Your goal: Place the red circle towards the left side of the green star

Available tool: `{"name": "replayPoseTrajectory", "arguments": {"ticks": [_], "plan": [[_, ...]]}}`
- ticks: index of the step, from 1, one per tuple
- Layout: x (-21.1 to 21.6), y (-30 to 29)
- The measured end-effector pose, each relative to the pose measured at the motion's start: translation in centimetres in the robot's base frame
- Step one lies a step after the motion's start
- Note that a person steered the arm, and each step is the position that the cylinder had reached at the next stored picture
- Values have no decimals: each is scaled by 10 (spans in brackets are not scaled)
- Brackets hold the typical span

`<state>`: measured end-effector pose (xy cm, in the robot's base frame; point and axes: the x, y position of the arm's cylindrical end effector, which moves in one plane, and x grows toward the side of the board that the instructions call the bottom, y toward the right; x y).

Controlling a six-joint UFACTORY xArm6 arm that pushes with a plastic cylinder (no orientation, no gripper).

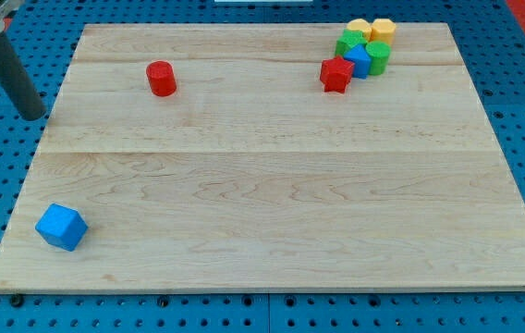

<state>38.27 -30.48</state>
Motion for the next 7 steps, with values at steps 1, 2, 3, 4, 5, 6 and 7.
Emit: {"name": "replayPoseTrajectory", "arguments": {"ticks": [1, 2, 3, 4, 5, 6, 7], "plan": [[-1, 0], [-20, 5], [-50, 62], [-62, 164], [-84, 256], [-104, 334], [-93, 357]]}}
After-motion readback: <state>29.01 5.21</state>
